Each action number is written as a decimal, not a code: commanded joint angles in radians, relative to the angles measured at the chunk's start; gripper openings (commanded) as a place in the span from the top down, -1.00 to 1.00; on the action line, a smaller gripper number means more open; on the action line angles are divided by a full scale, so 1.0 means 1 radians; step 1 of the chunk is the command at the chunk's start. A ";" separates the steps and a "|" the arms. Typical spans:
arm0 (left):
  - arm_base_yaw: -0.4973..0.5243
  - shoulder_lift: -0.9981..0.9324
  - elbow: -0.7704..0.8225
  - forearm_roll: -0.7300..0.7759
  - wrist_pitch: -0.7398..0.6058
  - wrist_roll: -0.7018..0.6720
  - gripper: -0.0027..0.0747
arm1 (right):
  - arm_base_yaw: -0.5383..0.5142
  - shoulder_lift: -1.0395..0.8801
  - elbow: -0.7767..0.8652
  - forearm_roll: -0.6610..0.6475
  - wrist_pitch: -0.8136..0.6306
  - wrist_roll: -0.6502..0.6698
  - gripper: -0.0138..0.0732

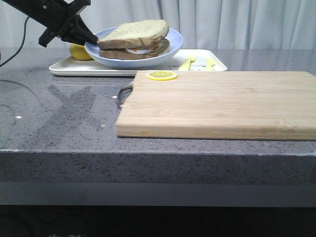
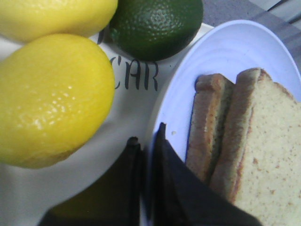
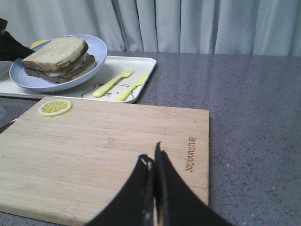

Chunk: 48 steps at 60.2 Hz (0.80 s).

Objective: Place bread and move sandwich to tray

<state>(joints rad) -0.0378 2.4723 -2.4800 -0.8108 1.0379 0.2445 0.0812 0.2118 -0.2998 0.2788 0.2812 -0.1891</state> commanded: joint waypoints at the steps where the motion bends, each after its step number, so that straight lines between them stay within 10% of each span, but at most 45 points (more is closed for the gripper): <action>1: -0.008 -0.078 -0.042 -0.105 -0.057 -0.027 0.95 | 0.001 0.007 -0.026 0.008 -0.077 -0.001 0.86; 21: -0.008 -0.078 -0.042 -0.073 -0.022 -0.027 0.30 | 0.001 0.007 -0.026 0.015 -0.080 -0.001 0.86; 48: 0.073 -0.086 -0.221 -0.073 0.214 -0.027 0.36 | 0.001 0.007 -0.026 0.015 -0.076 -0.001 0.86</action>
<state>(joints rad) 0.0245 2.4723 -2.6197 -0.8235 1.2179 0.2234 0.0812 0.2118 -0.2998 0.2844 0.2812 -0.1891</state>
